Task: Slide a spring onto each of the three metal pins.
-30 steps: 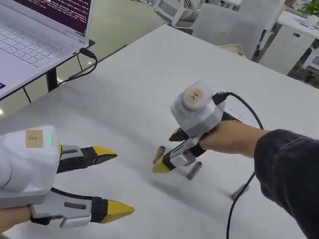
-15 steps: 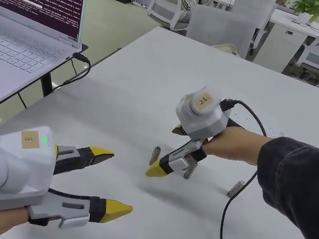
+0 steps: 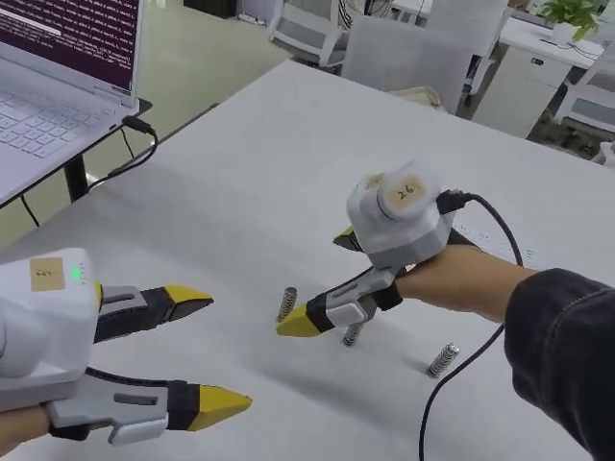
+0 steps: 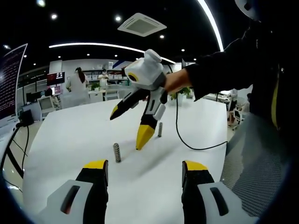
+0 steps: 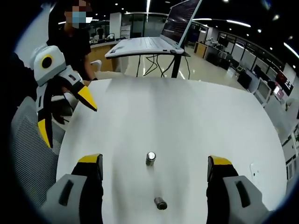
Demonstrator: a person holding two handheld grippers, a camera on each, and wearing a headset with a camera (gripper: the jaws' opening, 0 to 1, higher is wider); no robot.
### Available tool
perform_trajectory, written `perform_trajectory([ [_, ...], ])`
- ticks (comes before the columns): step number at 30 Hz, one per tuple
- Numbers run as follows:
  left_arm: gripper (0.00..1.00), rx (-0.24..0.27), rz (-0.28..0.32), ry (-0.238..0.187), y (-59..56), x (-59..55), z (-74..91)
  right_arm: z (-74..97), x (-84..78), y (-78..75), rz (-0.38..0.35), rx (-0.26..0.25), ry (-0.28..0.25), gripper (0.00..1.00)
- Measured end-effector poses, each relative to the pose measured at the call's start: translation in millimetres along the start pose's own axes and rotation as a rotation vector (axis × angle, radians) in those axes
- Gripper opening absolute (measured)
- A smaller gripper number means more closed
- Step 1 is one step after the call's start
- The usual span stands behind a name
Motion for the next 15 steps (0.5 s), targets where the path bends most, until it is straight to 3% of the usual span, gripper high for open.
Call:
perform_trajectory([
  [15, 0.60, -0.015, -0.010, 0.004, -3.7, 10.1, -7.4, 41.3, 4.8, 1.9, 0.010, -0.070, -0.068, 0.93],
])
Point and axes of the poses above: the centre of the closed fingertips' face, and the gripper's own axes: z roughly backward along the fingers, y roughly to its left, x roughly out of its top, the point moved 4 cm from there along z, roughly backward along the fingers, and after that the axes turned 13 degrees about -y, right-handed, at the moved point
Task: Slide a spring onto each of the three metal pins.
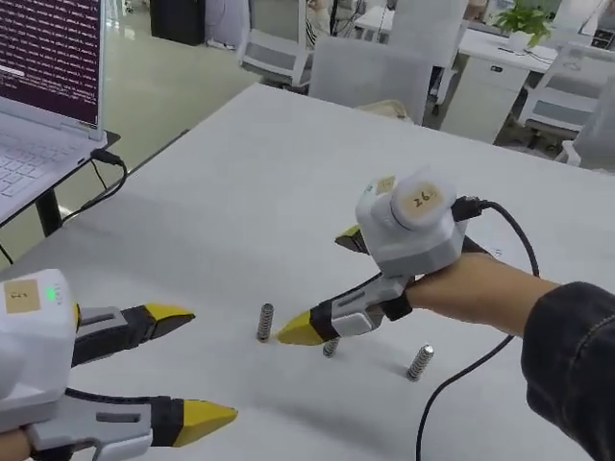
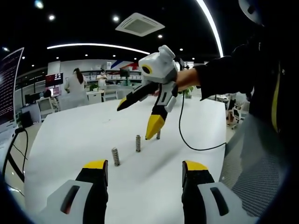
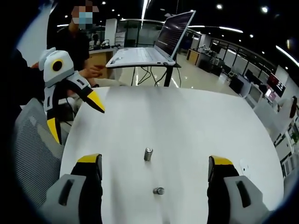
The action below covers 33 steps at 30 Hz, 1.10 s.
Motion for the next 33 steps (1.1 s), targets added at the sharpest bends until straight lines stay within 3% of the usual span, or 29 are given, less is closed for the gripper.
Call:
perform_trajectory([
  [17, 0.60, -0.037, -0.008, -0.003, -10.1, 10.6, -11.1, 60.3, -20.2, 9.2, -0.038, -0.111, -0.051, 0.94],
  [33, 0.61, -0.067, -0.004, -0.006, -20.0, 13.2, -19.9, 106.6, -47.4, 19.2, -0.138, -0.249, -0.124, 0.93],
])
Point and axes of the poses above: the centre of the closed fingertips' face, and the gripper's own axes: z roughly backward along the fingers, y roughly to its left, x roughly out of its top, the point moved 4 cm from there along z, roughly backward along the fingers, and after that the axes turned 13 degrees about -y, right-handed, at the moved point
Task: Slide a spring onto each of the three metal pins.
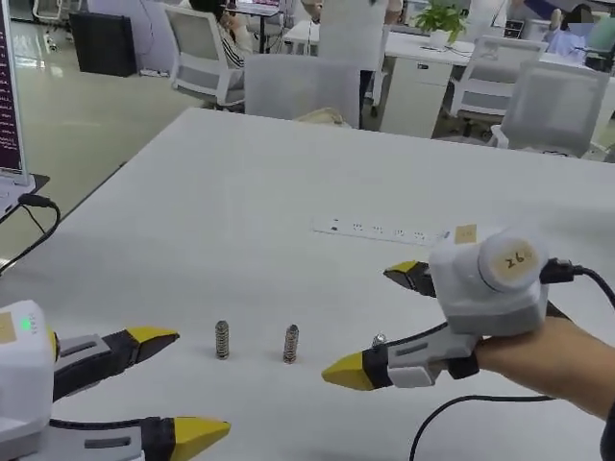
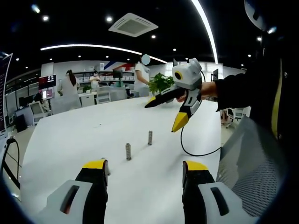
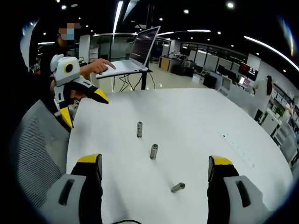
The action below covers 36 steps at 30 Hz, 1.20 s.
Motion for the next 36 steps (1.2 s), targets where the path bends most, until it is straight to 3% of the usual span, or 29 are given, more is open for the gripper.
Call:
perform_trajectory([
  [11, 0.61, -0.012, 0.009, -0.001, -4.4, -2.5, -1.7, 27.6, -28.1, 5.8, -0.064, -0.068, -0.015, 0.92],
  [23, 0.61, -0.011, 0.026, -0.012, -8.8, -4.3, 0.1, 56.5, -60.8, 25.1, -0.124, -0.115, -0.048, 0.91],
  [36, 0.61, -0.001, 0.047, -0.004, -10.6, -14.0, 8.0, 70.9, -84.7, 33.5, -0.169, -0.159, -0.037, 0.91],
])
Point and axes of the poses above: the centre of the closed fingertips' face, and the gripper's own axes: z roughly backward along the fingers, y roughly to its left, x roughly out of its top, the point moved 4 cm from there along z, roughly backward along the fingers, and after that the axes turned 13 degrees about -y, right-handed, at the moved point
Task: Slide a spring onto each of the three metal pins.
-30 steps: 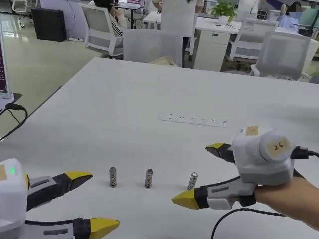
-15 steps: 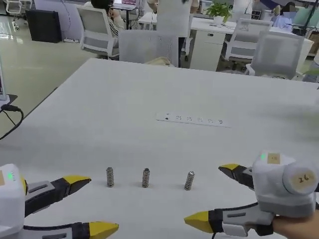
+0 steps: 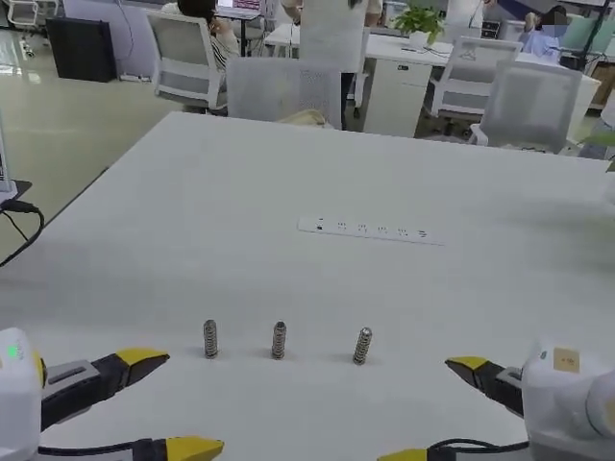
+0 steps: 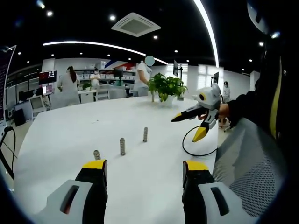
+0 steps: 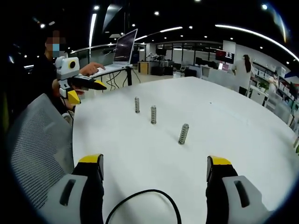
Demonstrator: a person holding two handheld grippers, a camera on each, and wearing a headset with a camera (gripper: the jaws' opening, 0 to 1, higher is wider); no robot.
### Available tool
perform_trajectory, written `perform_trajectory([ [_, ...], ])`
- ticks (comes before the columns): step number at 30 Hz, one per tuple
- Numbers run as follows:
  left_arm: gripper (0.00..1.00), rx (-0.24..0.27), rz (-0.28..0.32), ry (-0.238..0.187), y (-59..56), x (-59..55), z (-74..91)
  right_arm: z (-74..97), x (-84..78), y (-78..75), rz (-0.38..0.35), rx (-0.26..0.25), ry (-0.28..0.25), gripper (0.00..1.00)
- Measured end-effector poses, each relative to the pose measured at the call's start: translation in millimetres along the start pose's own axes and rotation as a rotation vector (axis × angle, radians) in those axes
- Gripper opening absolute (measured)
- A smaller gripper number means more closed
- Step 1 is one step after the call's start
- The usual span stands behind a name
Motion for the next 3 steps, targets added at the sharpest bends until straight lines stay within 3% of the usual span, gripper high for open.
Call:
perform_trajectory([
  [3, 0.61, 0.004, 0.004, 0.000, 0.8, -1.5, 1.1, 0.2, -1.5, 0.5, 0.004, -0.003, 0.006, 0.91],
])
Point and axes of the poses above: the centre of the closed fingertips' face, and the gripper's own axes: z roughly backward along the fingers, y roughly to its left, x roughly out of its top, the point moved 4 cm from there along z, roughly backward along the fingers, and after that the axes turned 13 degrees about -y, right-handed, at the moved point
